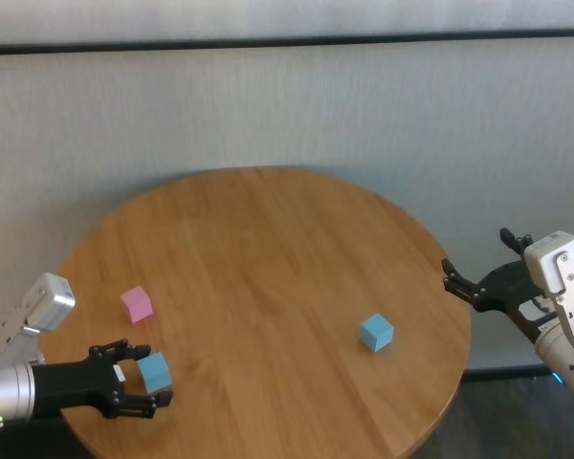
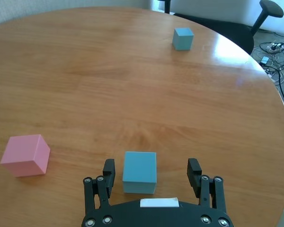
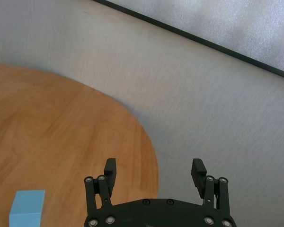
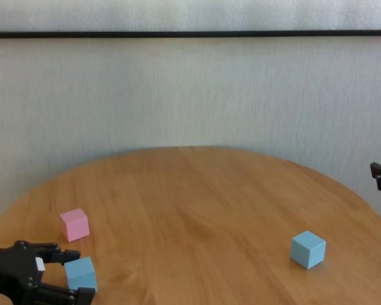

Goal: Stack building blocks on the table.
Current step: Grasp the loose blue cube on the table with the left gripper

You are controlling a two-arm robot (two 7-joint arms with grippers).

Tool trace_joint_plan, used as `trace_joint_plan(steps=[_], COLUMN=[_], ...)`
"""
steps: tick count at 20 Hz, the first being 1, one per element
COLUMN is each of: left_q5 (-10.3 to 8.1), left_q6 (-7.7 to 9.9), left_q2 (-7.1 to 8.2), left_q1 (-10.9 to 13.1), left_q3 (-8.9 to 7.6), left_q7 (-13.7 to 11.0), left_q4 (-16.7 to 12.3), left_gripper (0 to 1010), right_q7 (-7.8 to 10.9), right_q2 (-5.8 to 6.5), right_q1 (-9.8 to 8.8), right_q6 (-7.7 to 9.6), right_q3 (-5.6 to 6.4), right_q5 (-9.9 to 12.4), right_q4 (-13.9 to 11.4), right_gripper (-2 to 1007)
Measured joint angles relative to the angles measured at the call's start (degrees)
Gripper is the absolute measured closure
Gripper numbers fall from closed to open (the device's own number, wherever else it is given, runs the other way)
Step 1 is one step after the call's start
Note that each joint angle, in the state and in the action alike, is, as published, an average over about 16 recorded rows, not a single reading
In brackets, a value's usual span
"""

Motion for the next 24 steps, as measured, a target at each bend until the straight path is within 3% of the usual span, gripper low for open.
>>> trace_joint_plan(steps=[14,24], left_q5=[0.58,0.47], left_q6=[0.83,0.65], left_q2=[-0.22,-0.17], left_q1=[-0.3,-0.2], left_q3=[0.21,0.15], left_q7=[0.4,0.4], left_q4=[0.3,0.2], left_gripper=[29,216], right_q7=[0.0,0.0], right_q2=[0.0,0.0], right_q1=[0.0,0.0], right_q6=[0.0,0.0], right_q3=[0.0,0.0], right_q5=[0.0,0.0], right_q4=[0.0,0.0], right_gripper=[4,4])
